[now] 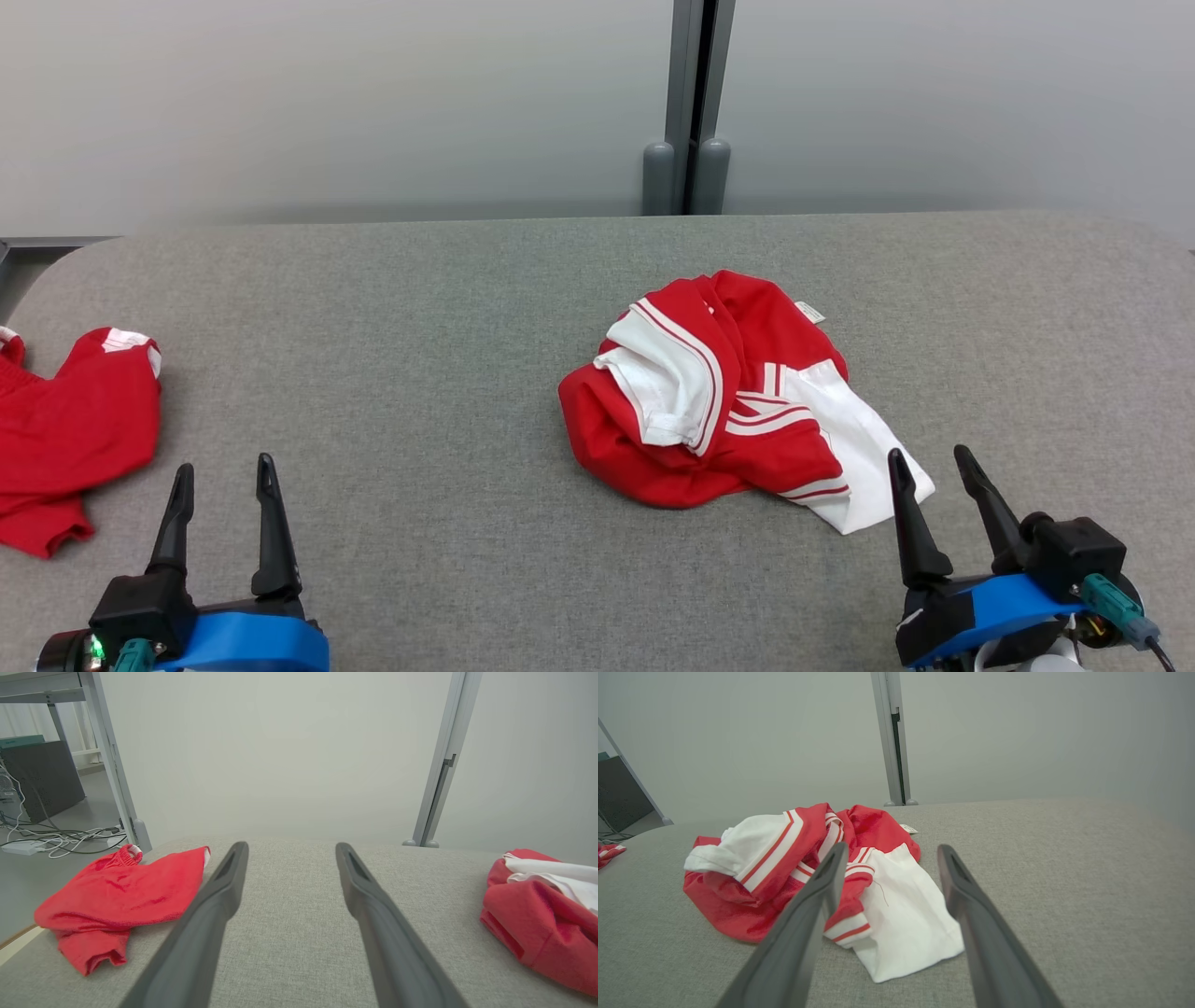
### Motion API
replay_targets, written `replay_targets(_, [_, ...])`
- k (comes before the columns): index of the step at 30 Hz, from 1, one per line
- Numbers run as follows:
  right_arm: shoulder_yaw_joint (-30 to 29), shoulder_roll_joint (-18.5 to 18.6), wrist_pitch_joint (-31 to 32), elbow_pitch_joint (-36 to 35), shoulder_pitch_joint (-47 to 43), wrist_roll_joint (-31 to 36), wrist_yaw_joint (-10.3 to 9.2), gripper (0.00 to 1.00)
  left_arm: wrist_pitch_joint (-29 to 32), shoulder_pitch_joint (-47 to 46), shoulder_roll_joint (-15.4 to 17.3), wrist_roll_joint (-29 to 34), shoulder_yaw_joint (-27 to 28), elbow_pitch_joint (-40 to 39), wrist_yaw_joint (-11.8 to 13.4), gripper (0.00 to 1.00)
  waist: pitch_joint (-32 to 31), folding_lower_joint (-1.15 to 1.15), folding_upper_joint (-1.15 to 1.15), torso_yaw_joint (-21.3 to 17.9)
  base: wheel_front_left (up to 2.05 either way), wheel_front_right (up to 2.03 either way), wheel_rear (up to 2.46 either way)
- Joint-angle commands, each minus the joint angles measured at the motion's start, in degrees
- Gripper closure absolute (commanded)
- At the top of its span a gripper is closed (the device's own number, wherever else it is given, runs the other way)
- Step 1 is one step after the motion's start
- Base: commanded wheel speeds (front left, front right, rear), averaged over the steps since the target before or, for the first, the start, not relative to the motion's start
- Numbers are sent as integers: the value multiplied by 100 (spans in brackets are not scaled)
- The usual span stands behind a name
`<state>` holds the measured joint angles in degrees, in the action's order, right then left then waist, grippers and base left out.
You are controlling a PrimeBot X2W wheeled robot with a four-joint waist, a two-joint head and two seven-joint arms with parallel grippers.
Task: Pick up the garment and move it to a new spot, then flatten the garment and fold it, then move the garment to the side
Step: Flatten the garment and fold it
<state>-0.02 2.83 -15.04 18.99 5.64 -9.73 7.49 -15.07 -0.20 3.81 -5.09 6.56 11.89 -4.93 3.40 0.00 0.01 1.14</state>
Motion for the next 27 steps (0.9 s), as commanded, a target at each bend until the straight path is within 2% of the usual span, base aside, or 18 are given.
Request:
replay_targets(1, [-1,11,-22,-5,-51,-30,1,0,-15,-71,11,5,17,-4,-8,0,5,0,-1,4,0,0,0])
replay_targets(7, [162,9,-22,9,284,27,2,0,-15,-156,-8,5,20,4,-39,0,88,0,-1,66,0,0,0])
replay_targets(14, [908,13,251,430,1448,278,1,0,-15,-287,-27,2,-28,11,-69,0,248,0,-1,232,0,0,0])
replay_targets(21, [1487,14,938,1528,2654,296,1,0,-15,-421,-66,-51,-154,13,-66,0,486,0,-1,516,0,0,0])
replay_targets(24, [1570,18,1081,1906,2833,302,1,0,-15,-439,-76,-75,-200,35,-59,0,547,0,-1,587,0,0,0])
replay_targets(26, [1626,16,1285,2461,3023,382,1,0,-15,-497,-84,-94,-244,44,-37,0,599,0,-1,675,0,0,0])
replay_targets(27, [1626,16,1285,2461,3023,382,1,0,-15,-497,-84,-94,-244,44,-37,0,599,0,-1,675,0,0,0])
